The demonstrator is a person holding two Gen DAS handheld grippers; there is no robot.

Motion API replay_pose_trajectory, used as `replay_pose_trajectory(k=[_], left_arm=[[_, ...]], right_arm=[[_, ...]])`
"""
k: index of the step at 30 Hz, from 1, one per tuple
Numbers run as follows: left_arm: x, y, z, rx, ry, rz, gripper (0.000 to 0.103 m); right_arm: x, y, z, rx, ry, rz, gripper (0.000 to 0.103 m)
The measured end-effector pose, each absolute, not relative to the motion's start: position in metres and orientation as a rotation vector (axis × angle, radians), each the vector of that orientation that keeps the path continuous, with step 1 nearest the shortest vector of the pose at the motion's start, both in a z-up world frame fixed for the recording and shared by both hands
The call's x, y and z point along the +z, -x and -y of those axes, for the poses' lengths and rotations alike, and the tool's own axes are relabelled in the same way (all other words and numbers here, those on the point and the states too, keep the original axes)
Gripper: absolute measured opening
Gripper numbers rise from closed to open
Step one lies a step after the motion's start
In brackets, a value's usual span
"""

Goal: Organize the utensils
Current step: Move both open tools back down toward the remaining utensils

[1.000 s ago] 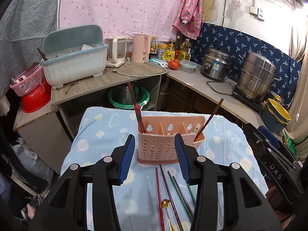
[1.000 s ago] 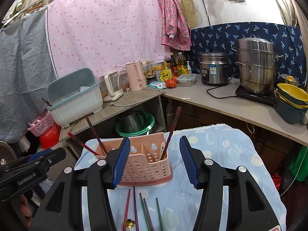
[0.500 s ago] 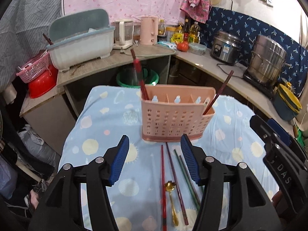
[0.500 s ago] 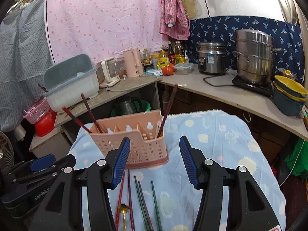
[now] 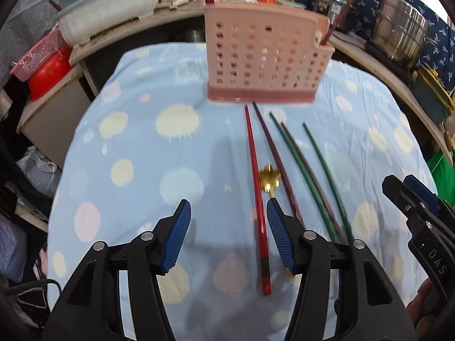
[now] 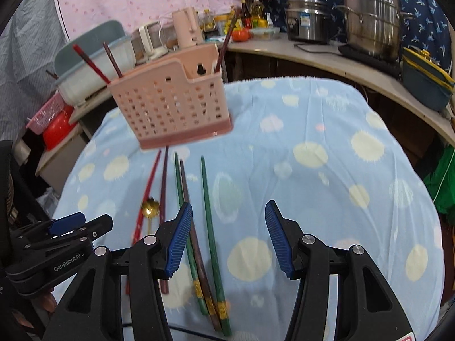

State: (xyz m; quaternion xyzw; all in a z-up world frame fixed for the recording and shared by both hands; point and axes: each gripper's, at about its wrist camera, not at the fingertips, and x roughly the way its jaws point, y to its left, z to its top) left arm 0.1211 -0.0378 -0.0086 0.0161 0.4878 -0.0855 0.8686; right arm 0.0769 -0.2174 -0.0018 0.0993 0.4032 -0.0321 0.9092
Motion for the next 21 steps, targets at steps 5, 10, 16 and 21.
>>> replay_pose_trajectory(k=[5, 10, 16, 21], left_arm=[[-0.028, -0.111, 0.039, -0.187, -0.037, -1.056, 0.053], [-0.04, -0.104, 0.04, -0.196, -0.046, -1.081, 0.053], [-0.046, -0.099, 0.045, -0.209, -0.064, -1.094, 0.053], [-0.05, -0.093, 0.05, -0.209, -0.098, -1.091, 0.053]], right_arm=[[-0.023, -0.071, 0.214, -0.059, -0.192, -0.883, 0.051], [-0.039, -0.063, 0.211, -0.041, -0.186, -0.93, 0.042], [-0.053, -0.059, 0.207, -0.026, -0.179, -0.968, 0.029], [-0.055, -0.054, 0.202, -0.033, -0.126, -0.959, 0.026]])
